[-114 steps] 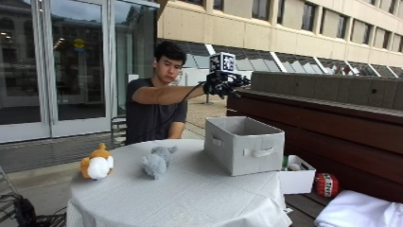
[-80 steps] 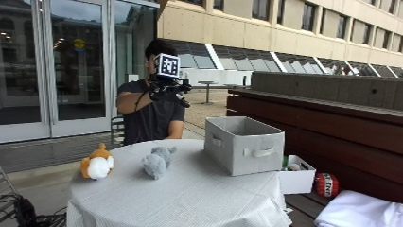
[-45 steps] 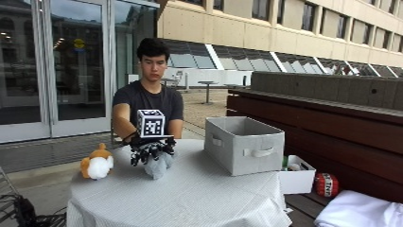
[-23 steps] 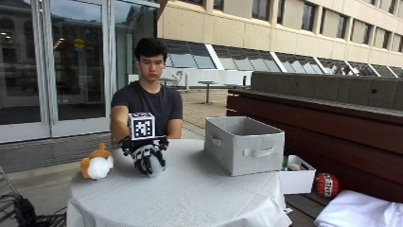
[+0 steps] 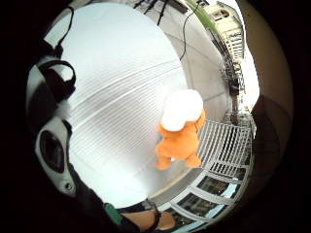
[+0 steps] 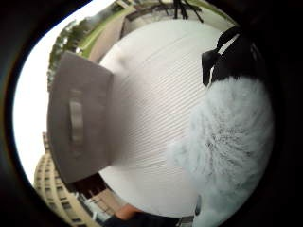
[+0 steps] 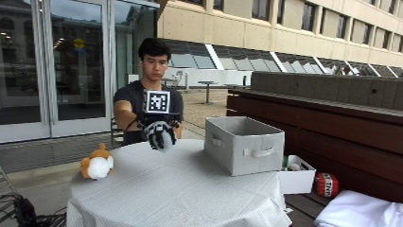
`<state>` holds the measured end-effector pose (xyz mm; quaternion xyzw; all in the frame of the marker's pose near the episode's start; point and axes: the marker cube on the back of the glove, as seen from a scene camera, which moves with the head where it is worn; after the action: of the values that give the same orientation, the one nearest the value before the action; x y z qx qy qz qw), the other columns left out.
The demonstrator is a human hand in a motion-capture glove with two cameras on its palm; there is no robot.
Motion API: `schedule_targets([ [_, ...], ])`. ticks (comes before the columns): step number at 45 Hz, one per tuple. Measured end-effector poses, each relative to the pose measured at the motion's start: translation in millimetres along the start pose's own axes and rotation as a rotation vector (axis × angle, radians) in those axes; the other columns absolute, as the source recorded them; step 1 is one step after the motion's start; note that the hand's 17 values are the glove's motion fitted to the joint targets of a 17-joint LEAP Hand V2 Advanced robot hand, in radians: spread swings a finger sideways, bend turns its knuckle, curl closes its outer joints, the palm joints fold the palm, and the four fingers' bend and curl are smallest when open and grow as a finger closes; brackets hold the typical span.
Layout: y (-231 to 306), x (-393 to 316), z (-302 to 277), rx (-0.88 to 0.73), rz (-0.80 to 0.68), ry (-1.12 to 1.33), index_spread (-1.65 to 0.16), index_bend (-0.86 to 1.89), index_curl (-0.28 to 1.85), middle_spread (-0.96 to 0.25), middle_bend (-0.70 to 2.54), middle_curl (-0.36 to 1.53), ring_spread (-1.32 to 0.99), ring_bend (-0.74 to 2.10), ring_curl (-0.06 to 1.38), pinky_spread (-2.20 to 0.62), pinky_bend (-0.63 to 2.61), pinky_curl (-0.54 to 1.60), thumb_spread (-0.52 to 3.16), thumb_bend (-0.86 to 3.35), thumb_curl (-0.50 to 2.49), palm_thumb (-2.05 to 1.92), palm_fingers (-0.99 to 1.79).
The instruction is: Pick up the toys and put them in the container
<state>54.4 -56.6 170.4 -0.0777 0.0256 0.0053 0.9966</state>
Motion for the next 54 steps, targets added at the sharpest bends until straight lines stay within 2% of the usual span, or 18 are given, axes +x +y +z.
schedule_targets([
  [6, -7, -18, -65, 0.082, 0.062, 0.003, -0.25, 0.61, 0.40, -0.36, 0.59, 0.50, -0.41, 1.10, 0.44, -0.39, 1.04, 0.33, 0.91, 0.33, 0.60, 0.73, 0.90],
  [12, -10, -34, -121, 0.146, -0.045, 0.001, -0.29, 0.53, 0.40, -0.39, 0.52, 0.49, -0.43, 1.07, 0.43, -0.43, 1.08, 0.35, 0.80, 0.28, 0.65, 0.71, 0.90],
  [21, -7, -74, -183, 0.230, -0.082, -0.011, -0.33, 0.44, 0.40, -0.42, 0.45, 0.50, -0.45, 1.04, 0.43, -0.44, 1.07, 0.36, 0.71, 0.24, 0.71, 0.72, 0.92],
  [27, 6, -113, -215, 0.245, -0.157, -0.044, -0.35, 0.40, 0.42, -0.43, 0.41, 0.51, -0.45, 1.02, 0.43, -0.45, 1.06, 0.36, 0.67, 0.21, 0.74, 0.72, 0.93],
  [39, 28, -210, -235, 0.303, -0.246, 0.065, -0.38, 0.28, 0.44, -0.45, 0.35, 0.53, -0.46, 0.99, 0.43, -0.45, 1.03, 0.37, 0.64, 0.17, 0.80, 0.73, 0.96],
  [54, 64, -313, -213, 0.264, -0.401, 0.025, -0.40, 0.15, 0.45, -0.46, 0.27, 0.56, -0.47, 0.96, 0.44, -0.46, 1.00, 0.37, 0.67, 0.12, 0.84, 0.73, 0.97],
])
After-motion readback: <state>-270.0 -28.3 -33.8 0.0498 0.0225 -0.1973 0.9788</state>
